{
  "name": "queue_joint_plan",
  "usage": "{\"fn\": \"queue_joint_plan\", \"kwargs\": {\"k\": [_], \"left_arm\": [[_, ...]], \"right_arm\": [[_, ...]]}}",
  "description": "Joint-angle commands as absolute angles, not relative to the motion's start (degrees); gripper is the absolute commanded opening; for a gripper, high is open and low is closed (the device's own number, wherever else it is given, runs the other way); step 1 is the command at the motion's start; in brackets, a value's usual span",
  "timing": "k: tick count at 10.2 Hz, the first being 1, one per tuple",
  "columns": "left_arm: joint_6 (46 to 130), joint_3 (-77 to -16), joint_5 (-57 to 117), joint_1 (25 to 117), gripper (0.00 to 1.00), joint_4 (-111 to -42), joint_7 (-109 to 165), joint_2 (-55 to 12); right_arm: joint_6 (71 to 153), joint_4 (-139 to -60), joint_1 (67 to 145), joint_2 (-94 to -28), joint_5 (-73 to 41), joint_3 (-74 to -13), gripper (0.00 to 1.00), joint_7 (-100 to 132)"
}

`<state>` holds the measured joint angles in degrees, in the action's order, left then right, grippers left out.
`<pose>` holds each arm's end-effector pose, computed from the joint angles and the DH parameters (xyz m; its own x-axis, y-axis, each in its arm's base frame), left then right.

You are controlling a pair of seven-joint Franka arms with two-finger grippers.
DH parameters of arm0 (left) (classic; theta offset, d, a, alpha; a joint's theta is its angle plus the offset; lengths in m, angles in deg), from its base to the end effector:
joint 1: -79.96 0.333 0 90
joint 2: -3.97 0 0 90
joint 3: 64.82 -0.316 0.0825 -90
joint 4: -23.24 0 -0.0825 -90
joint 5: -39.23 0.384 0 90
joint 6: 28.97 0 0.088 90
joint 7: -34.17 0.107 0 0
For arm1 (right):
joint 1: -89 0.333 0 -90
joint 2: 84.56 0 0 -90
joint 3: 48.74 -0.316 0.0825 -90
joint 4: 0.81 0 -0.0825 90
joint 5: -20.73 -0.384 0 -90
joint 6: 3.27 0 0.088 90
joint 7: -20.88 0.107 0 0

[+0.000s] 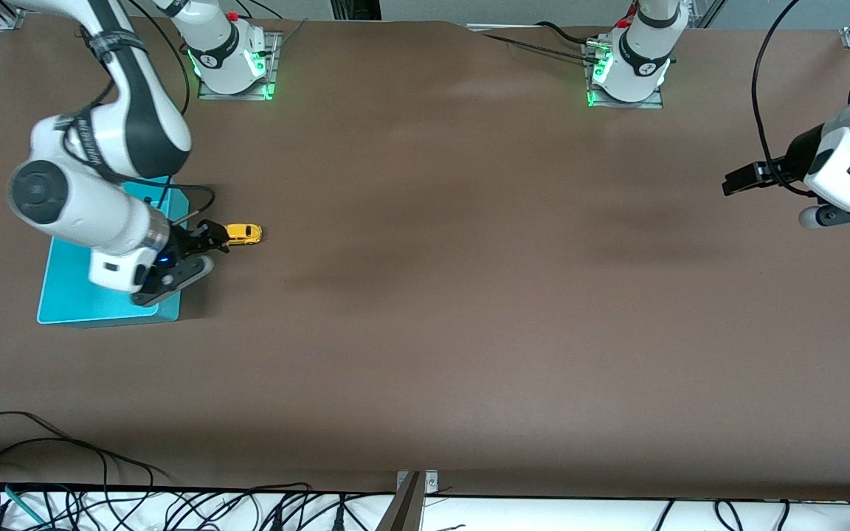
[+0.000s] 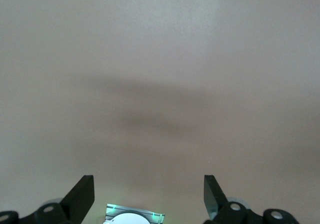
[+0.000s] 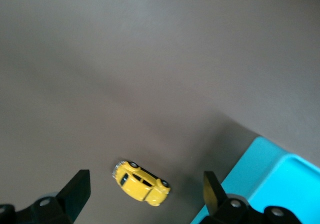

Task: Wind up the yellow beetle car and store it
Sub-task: 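Reach the right gripper to the car beside the bin and grasp it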

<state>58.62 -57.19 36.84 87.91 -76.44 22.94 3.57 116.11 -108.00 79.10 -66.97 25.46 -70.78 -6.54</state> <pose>0.5400 -0.0014 0.5391 0.9551 0.1980 -0.2202 0.2028 -0.9792 -0.0009 0.6035 0.1126 0.3557 0.7494 0.6609 -0.0409 0.6576 -0.7500 -0.0716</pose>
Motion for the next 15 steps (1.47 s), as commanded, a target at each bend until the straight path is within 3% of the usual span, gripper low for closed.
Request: {"fn": "queue_joint_plan", "kwargs": {"k": [1, 7, 11, 15], "left_arm": [[59.2, -64.0, 32.1, 83.3, 0.96, -80.0, 24.8, 7.3], [59.2, -63.7, 32.6, 83.7, 1.00, -78.9, 26.8, 5.5], [59.0, -63.7, 32.6, 83.6, 1.00, -78.9, 27.0, 4.8], [59.0, -63.7, 32.6, 83.6, 1.00, -79.0, 27.0, 4.7]], "right_arm": [[122.6, -116.4, 72.1, -68.7, 26.9, -75.1, 1.00, -23.6], [136.4, -135.1, 64.5, -75.1, 26.9, -86.8, 1.00, -36.0], [146.7, -142.1, 61.8, -75.4, 27.2, -87.1, 1.00, -46.1], [152.0, -143.4, 60.7, -72.5, 32.7, -87.1, 1.00, -50.2]]}}
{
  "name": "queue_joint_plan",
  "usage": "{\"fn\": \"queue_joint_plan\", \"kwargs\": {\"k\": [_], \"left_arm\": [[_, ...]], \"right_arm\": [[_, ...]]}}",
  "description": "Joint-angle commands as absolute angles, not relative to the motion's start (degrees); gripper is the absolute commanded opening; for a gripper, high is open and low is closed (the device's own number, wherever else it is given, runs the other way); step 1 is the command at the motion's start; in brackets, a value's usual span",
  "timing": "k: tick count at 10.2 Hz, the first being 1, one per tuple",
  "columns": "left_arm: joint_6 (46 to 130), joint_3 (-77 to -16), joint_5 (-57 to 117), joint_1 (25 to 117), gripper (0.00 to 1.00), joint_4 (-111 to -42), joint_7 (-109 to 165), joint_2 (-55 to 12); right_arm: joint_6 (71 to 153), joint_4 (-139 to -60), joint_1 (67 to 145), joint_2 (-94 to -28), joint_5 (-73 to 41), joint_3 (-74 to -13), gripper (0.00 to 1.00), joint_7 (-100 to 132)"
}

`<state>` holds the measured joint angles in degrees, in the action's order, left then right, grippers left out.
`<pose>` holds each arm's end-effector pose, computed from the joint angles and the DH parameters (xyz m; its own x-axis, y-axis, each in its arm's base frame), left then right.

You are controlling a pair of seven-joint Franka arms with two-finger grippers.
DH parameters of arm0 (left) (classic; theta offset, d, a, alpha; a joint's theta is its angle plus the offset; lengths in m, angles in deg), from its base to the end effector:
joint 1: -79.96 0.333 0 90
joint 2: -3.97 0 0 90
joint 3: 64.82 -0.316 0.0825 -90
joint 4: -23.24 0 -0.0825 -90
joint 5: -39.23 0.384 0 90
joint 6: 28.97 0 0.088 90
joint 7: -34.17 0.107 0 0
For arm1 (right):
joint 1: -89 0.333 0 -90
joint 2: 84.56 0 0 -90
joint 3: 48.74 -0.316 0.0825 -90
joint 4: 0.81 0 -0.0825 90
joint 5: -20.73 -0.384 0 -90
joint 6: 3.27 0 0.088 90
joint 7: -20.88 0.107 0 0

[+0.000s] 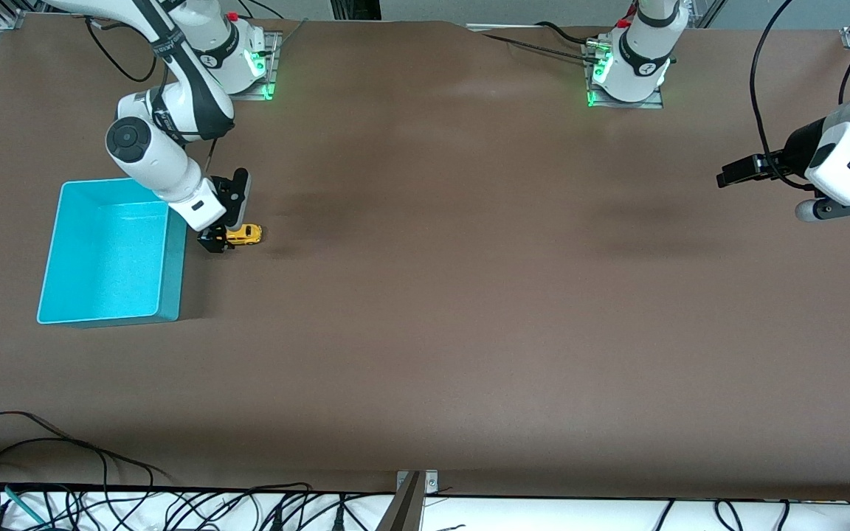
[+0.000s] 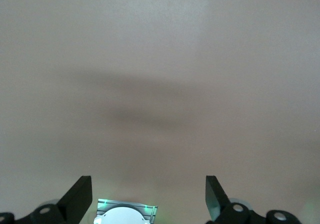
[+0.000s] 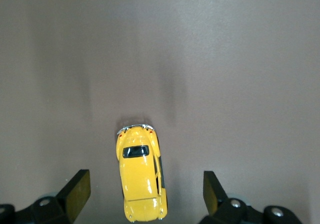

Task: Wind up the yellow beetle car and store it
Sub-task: 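Reach the right gripper to the car beside the bin and grasp it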

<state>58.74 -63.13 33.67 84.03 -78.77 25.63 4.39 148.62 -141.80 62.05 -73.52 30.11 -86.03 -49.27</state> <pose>0.5328 0.0114 0.5288 0.9504 0.1837 -0.2511 0.2042 -0.9772 0.0581 0.4761 0.0981 0.2394 0.0335 0.9983 0.0470 0.9988 -0.0351 0.0328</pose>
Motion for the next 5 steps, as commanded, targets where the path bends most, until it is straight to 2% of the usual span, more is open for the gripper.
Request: {"fn": "queue_joint_plan", "kwargs": {"k": [1, 5], "left_arm": [[58.9, -63.7, 32.6, 83.6, 1.00, -78.9, 27.0, 4.7], [58.9, -63.7, 32.6, 83.7, 1.00, -79.0, 27.0, 4.7]], "right_arm": [[154.6, -143.9, 60.5, -71.0, 34.2, -87.1, 1.00, -50.2], [158.4, -144.0, 58.2, -67.6, 41.2, -86.4, 1.00, -50.2]]}}
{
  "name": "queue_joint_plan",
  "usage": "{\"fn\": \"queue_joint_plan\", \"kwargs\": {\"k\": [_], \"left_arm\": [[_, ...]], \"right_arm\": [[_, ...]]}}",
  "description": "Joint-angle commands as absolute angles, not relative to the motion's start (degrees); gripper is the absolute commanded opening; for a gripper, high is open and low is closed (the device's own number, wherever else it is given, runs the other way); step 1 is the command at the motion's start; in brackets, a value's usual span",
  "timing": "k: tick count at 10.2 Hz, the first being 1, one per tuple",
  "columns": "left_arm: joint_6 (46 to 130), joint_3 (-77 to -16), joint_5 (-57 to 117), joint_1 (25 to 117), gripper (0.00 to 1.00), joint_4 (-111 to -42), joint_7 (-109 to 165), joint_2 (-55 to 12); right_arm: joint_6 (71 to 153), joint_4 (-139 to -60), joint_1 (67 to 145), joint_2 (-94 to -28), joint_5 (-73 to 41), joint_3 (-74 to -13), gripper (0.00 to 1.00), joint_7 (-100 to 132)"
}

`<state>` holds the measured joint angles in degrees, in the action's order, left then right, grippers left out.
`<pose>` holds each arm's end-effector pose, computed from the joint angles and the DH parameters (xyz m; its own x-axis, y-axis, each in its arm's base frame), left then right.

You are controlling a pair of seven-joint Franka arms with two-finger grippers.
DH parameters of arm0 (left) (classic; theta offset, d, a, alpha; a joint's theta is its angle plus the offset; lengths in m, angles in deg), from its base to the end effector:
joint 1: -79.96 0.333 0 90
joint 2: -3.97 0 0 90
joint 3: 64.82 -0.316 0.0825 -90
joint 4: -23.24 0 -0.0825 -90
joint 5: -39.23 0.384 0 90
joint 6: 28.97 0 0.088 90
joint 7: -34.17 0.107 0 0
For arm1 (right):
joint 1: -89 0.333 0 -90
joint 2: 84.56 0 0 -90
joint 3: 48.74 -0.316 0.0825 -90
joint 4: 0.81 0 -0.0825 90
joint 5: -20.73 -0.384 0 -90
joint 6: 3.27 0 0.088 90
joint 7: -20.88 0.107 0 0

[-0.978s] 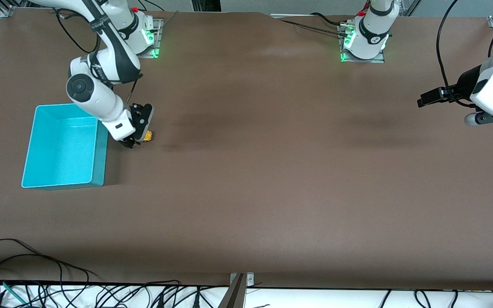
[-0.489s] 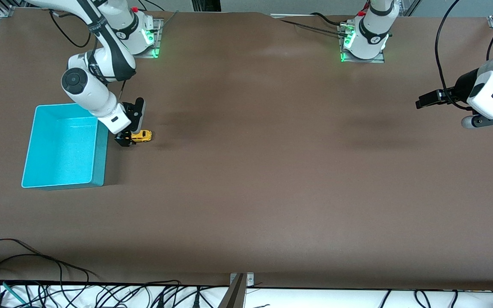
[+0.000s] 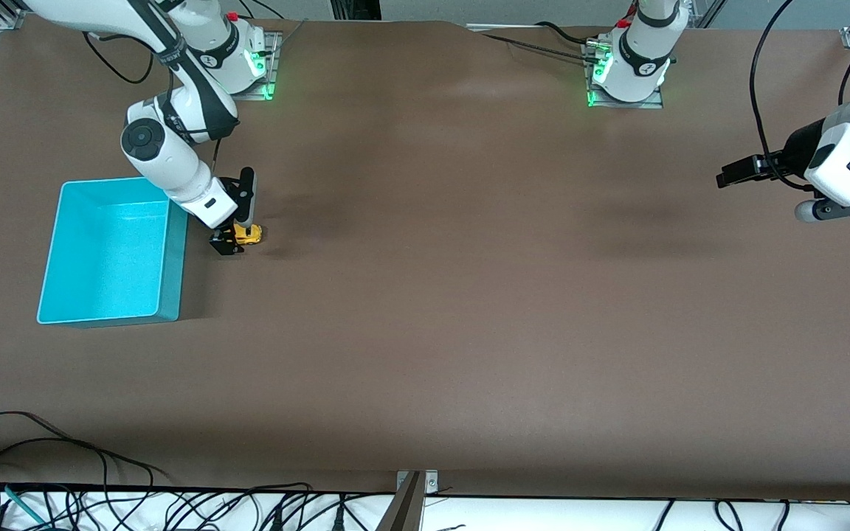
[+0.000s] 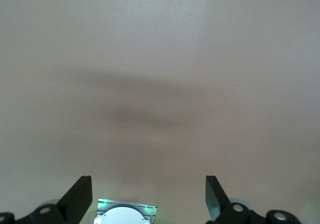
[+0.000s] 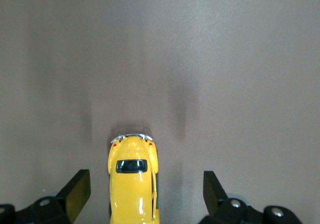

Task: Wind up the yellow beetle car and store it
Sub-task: 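Lift the car with the right gripper and carry it over the bin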

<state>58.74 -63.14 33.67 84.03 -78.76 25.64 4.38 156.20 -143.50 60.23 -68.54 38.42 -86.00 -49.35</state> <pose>0.5328 0.0115 0.5288 0.9504 0.1836 -0.2511 0.2042 -0.9772 0.0581 0.4695 0.0960 0.2097 -0.0653 0.9957 0.0659 0.9951 0.0601 0.0791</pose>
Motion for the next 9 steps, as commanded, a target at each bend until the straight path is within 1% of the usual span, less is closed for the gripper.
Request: {"fn": "queue_joint_plan", "kwargs": {"k": [1, 3, 4, 5, 7, 9], "left_arm": [[59.0, -63.7, 32.6, 83.6, 1.00, -79.0, 27.0, 4.7], [59.0, -63.7, 32.6, 83.6, 1.00, -79.0, 27.0, 4.7], [59.0, -63.7, 32.6, 83.6, 1.00, -79.0, 27.0, 4.7], [58.9, -63.7, 32.6, 83.6, 1.00, -79.0, 27.0, 4.6], [58.9, -63.7, 32.6, 83.6, 1.00, -79.0, 27.0, 4.6], [59.0, -63.7, 32.6, 83.6, 1.00, -79.0, 27.0, 4.6]], "right_arm": [[159.1, -144.0, 57.8, -66.7, 43.3, -85.6, 1.00, -50.2], [159.9, -144.0, 57.5, -65.9, 44.9, -84.8, 1.00, -50.2], [159.9, -144.0, 57.5, -65.9, 45.0, -84.8, 0.96, -50.2], [159.9, -144.0, 57.6, -65.9, 45.1, -84.8, 0.85, -50.1], [159.9, -144.0, 57.6, -65.9, 45.1, -84.8, 0.58, -50.0], [159.8, -144.0, 57.6, -65.9, 45.1, -84.8, 0.27, -50.0]]}}
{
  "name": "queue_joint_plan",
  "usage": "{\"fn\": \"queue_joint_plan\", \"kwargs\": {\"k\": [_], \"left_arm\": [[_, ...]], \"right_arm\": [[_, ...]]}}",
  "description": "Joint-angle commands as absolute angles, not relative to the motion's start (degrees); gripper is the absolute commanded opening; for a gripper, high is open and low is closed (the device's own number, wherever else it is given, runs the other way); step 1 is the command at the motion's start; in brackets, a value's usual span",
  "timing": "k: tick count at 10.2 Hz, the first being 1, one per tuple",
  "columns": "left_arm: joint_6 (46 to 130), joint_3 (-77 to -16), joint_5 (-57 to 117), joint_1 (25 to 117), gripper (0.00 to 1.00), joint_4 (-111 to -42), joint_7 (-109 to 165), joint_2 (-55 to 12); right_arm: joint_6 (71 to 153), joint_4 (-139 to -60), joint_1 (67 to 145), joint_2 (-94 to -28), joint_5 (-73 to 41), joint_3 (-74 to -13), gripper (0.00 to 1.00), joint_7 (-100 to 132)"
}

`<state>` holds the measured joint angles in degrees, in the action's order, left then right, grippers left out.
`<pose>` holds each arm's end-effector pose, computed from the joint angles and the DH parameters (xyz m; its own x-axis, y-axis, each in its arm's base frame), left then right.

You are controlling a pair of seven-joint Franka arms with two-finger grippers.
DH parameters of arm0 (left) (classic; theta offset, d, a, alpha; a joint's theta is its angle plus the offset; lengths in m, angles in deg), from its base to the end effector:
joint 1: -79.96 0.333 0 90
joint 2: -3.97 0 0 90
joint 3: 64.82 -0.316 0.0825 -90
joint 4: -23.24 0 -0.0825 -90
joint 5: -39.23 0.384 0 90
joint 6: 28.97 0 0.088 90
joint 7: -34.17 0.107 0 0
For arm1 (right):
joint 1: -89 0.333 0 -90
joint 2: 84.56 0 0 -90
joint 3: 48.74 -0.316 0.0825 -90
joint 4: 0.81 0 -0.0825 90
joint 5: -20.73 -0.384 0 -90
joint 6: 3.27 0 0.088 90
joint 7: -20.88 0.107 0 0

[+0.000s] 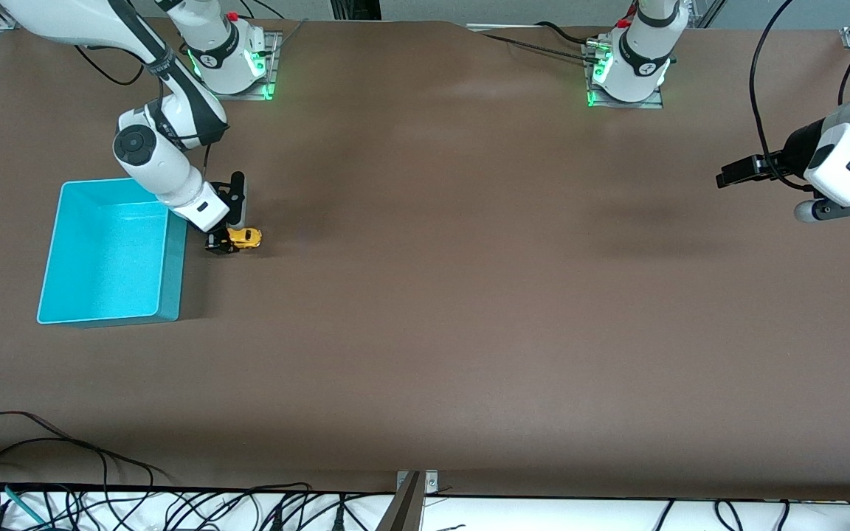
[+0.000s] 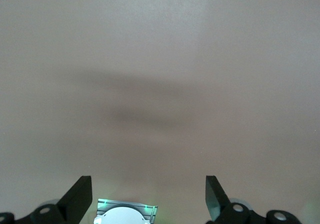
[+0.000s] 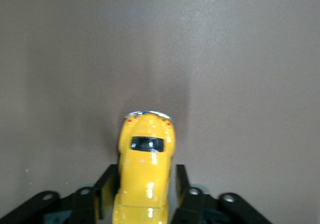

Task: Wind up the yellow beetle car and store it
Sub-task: 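Lift the car with the right gripper and carry it over the bin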

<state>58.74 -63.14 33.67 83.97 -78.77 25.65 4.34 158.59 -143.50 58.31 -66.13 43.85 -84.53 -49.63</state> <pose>0.5330 0.0109 0.5283 0.9504 0.1825 -0.2519 0.2030 -0.9774 0.0580 0.4711 0.0763 0.1962 -0.0975 0.9934 0.0596 0.9912 0.0916 0.0956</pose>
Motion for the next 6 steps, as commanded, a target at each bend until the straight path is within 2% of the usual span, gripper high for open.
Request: {"fn": "queue_joint_plan", "kwargs": {"k": [1, 2, 6], "left_arm": [[58.9, -63.7, 32.6, 83.6, 1.00, -79.0, 27.0, 4.6], [58.9, -63.7, 32.6, 83.6, 1.00, -79.0, 27.0, 4.5], [58.9, -63.6, 32.6, 83.6, 1.00, -79.0, 26.9, 4.3]], "right_arm": [[159.8, -144.0, 57.6, -65.9, 45.1, -84.8, 0.09, -50.0], [159.8, -144.0, 57.5, -66.0, 45.2, -84.8, 0.00, -50.0], [157.0, -143.9, 56.7, -70.4, 45.4, -85.0, 0.00, -50.0]]}}
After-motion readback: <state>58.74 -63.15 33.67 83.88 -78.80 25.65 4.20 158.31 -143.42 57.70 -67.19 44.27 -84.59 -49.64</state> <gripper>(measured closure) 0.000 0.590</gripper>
